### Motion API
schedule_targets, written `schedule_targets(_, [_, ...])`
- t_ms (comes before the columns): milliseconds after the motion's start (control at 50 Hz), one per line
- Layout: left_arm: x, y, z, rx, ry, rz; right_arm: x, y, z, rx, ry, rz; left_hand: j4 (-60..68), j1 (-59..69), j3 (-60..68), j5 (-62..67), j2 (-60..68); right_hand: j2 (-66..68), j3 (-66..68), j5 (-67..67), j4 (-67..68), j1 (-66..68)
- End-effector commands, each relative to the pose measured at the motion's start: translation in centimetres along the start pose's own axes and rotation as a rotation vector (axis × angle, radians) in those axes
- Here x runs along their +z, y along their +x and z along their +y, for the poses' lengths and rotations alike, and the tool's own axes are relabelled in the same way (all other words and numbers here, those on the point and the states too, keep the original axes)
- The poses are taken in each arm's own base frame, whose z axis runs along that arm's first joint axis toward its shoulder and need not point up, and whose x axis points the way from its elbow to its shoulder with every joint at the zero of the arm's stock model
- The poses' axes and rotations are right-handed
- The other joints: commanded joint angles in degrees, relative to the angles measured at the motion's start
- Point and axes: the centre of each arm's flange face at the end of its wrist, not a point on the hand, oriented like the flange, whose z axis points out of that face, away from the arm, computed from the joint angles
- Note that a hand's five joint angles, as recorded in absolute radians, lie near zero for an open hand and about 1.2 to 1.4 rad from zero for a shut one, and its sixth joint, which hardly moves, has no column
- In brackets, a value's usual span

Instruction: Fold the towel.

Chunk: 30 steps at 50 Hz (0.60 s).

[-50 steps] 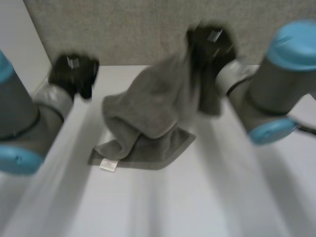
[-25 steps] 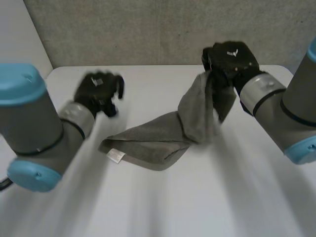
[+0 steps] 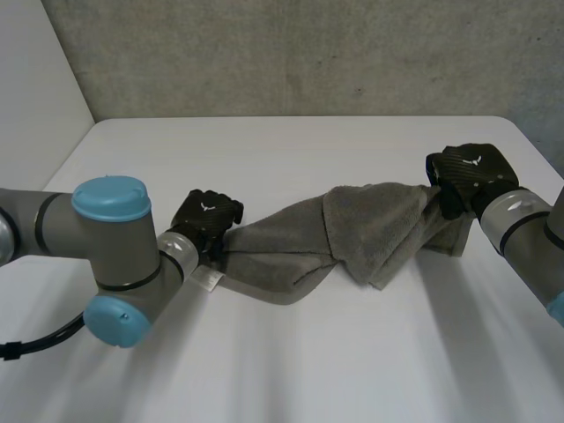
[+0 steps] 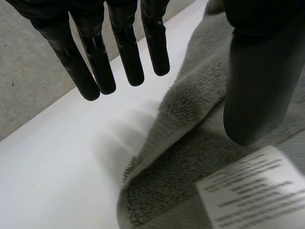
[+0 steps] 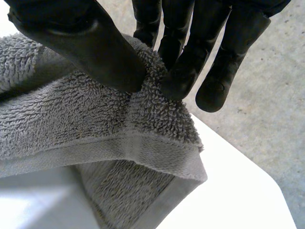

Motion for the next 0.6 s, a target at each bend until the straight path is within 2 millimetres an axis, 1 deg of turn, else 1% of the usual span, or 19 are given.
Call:
schedule_targets(20, [2.1, -0.1, 0.7, 0.012, 0.0, -0.01, -0.5, -0.5, 1.3, 0.006, -0.032, -0.017, -5.2, -5.1, -4.6, -13.7, -5.0, 5.4, 3.4, 3.9, 3.3, 3.9])
schedule_targets(120, [3.1, -0.2, 0.7, 0.013, 0.01, -0.01, -0.5, -0.8, 1.9, 0.007, -0.025, -0.018, -4.1, -3.9, -3.4, -12.6, -3.8, 5.4, 3.4, 3.9, 3.3, 3.9])
schedule_targets(200, [3.8, 0.0, 1.1, 0.012, -0.004, 0.0, -0.5, -0.7, 1.9, 0.006, -0.018, -0.015, 5.5, 5.6, 6.2, -3.0, 5.8, 5.4, 3.4, 3.9, 3.3, 3.9])
schedule_targets(220, [3.8, 0.0, 1.1, 0.012, -0.005, 0.0, -0.5, -0.7, 1.9, 0.006, -0.018, -0.015, 5.5, 5.7, 6.2, -3.0, 5.8, 5.4, 3.4, 3.9, 3.3, 3.9])
schedule_targets(260, [4.0, 0.2, 1.4, 0.01, -0.027, 0.01, -0.4, -0.3, 1.8, 0.007, -0.015, -0.006, 17.9, 18.0, 18.6, 9.4, 18.2, 5.4, 3.4, 3.9, 3.3, 3.9])
schedule_targets(280, [4.0, 0.2, 1.4, 0.01, -0.027, 0.01, -0.4, -0.3, 1.8, 0.007, -0.015, -0.006, 18.0, 18.1, 18.6, 9.5, 18.2, 5.4, 3.4, 3.9, 3.3, 3.9])
schedule_targets(300, [4.1, 0.2, 1.5, 0.009, -0.038, 0.011, -0.3, -0.1, 1.7, 0.009, -0.011, 0.002, 27.8, 27.9, 28.5, 19.3, 28.1, 5.4, 3.4, 3.9, 3.3, 3.9])
schedule_targets(320, [4.1, 0.2, 1.5, 0.009, -0.038, 0.011, -0.3, -0.1, 1.7, 0.009, -0.011, 0.002, 27.9, 28.0, 28.6, 19.4, 28.2, 5.4, 3.4, 3.9, 3.3, 3.9])
schedule_targets(340, [4.1, 0.1, 1.2, 0.008, -0.042, 0.009, -0.2, 0.2, 1.6, 0.007, -0.007, 0.008, 39.1, 39.2, 39.7, 30.6, 39.3, 5.4, 3.4, 3.9, 3.3, 3.9])
schedule_targets(360, [4.0, -0.1, 0.7, 0.006, -0.035, -0.002, -0.2, 0.4, 1.2, 0.006, 0.003, 0.015, 44.3, 44.4, 45.0, 35.8, 44.6, 5.4, 3.4, 3.9, 3.3, 3.9])
schedule_targets(380, [4.0, -0.2, 0.7, 0.006, -0.035, -0.002, -0.1, 0.4, 1.2, 0.006, 0.003, 0.016, 44.4, 44.5, 45.0, 35.9, 44.6, 5.4, 3.4, 3.9, 3.3, 3.9])
schedule_targets(420, [3.5, -1.0, -1.0, 0.0, -0.01, -0.054, -0.2, 1.2, -0.5, 0.0, 0.053, 0.038, 44.4, 44.5, 45.0, 35.9, 44.6, 5.4, 3.4, 3.9, 3.3, 3.9])
schedule_targets(440, [3.5, -1.0, -1.0, 0.0, -0.009, -0.054, -0.2, 1.2, -0.5, 0.0, 0.053, 0.038, 44.4, 44.5, 45.0, 35.9, 44.6, 5.4, 3.4, 3.9, 3.3, 3.9])
schedule_targets(480, [2.1, -2.5, -4.4, -0.001, 0.056, -0.131, -0.5, 2.1, -2.4, -0.009, 0.108, 0.067, 44.4, 44.5, 45.0, 35.9, 44.6, 5.4, 3.4, 3.9, 3.3, 3.9])
schedule_targets(500, [2.1, -2.5, -4.4, -0.001, 0.056, -0.131, -0.5, 2.1, -2.4, -0.009, 0.109, 0.067, 44.4, 44.5, 45.0, 35.9, 44.6, 5.4, 3.4, 3.9, 3.3, 3.9])
schedule_targets(520, [1.2, -3.1, -6.3, -0.008, 0.1, -0.159, -0.6, 2.5, -3.5, -0.014, 0.142, 0.08, 44.4, 44.5, 45.0, 35.9, 44.6, 5.4, 3.4, 3.9, 3.3, 3.9])
schedule_targets(540, [1.2, -3.2, -6.3, -0.008, 0.1, -0.159, -0.6, 2.6, -3.6, -0.014, 0.143, 0.08, 44.4, 44.5, 45.0, 35.9, 44.6, 5.4, 3.4, 3.9, 3.3, 3.9])
schedule_targets(580, [-0.6, -4.3, -9.7, -0.039, 0.185, -0.196, -1.2, 3.4, -5.8, -0.026, 0.202, 0.107, 44.4, 44.5, 45.0, 35.9, 44.6, 5.4, 3.4, 3.9, 3.3, 3.9])
schedule_targets(600, [-0.6, -4.3, -9.7, -0.039, 0.185, -0.196, -1.2, 3.4, -5.8, -0.026, 0.202, 0.107, 44.4, 44.5, 45.0, 35.9, 44.6, 5.4, 3.4, 3.9, 3.3, 3.9])
